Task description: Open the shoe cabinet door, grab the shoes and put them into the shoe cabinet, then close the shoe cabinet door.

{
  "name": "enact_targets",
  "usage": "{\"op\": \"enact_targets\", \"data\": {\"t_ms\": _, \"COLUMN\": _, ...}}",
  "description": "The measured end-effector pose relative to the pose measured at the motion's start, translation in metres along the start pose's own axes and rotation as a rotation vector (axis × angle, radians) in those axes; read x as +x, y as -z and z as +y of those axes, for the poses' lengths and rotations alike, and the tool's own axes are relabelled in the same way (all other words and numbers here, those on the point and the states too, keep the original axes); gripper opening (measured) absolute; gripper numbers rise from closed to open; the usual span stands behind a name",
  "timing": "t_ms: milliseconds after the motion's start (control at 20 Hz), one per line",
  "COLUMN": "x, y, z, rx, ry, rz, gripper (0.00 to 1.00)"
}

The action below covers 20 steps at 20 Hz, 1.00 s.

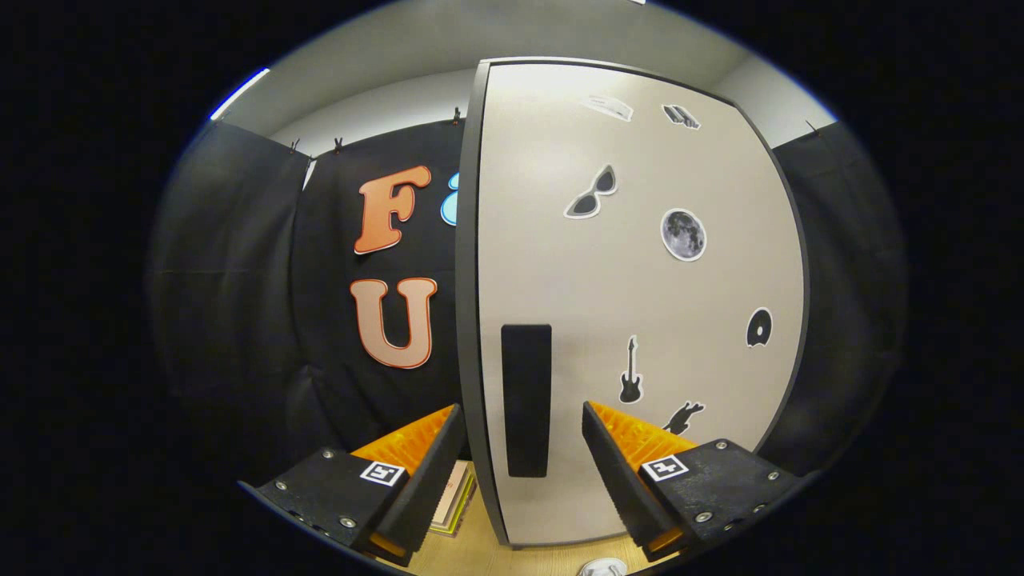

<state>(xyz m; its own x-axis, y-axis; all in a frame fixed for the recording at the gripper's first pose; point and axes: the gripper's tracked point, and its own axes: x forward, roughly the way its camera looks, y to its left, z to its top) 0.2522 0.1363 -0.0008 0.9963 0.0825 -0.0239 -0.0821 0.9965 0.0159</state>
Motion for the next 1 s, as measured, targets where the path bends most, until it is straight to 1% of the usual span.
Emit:
{"op": "enact_targets", "data": {"t_ms": 100, "x": 0.01, "y": 0.002, "z": -0.001, "rx": -0.004, "ry": 0.017, "rz": 0.007, "gripper": 0.86}}
{"op": "enact_targets", "data": {"t_ms": 150, "x": 0.013, "y": 0.005, "z": -0.001, "rx": -0.005, "ry": 0.02, "rz": 0.018, "gripper": 0.76}}
{"op": "enact_targets", "data": {"t_ms": 200, "x": 0.015, "y": 0.006, "z": -0.002, "rx": -0.008, "ry": 0.027, "rz": 0.023, "gripper": 0.7}}
{"op": "enact_targets", "data": {"t_ms": 250, "x": 0.016, "y": 0.006, "z": -0.004, "rx": -0.011, "ry": 0.038, "rz": 0.024, "gripper": 0.58}}
{"op": "enact_targets", "data": {"t_ms": 300, "x": 0.016, "y": 0.007, "z": -0.003, "rx": -0.012, "ry": 0.042, "rz": 0.025, "gripper": 0.51}}
{"op": "enact_targets", "data": {"t_ms": 350, "x": 0.015, "y": 0.007, "z": -0.003, "rx": -0.001, "ry": 0.042, "rz": 0.02, "gripper": 0.38}}
{"op": "enact_targets", "data": {"t_ms": 450, "x": 0.014, "y": 0.008, "z": -0.004, "rx": 0.018, "ry": 0.036, "rz": 0.028, "gripper": 0.36}}
{"op": "enact_targets", "data": {"t_ms": 700, "x": 0.002, "y": 0.007, "z": -0.004, "rx": 0.006, "ry": 0.009, "rz": 0.054, "gripper": 0.34}}
{"op": "enact_targets", "data": {"t_ms": 750, "x": -0.003, "y": 0.006, "z": -0.004, "rx": 0.011, "ry": -0.004, "rz": 0.056, "gripper": 0.31}}
{"op": "enact_targets", "data": {"t_ms": 950, "x": -0.034, "y": 0.006, "z": -0.009, "rx": 0.013, "ry": -0.037, "rz": 0.062, "gripper": 0.29}}
{"op": "enact_targets", "data": {"t_ms": 1000, "x": -0.04, "y": 0.006, "z": -0.012, "rx": 0.017, "ry": -0.039, "rz": 0.06, "gripper": 0.26}}
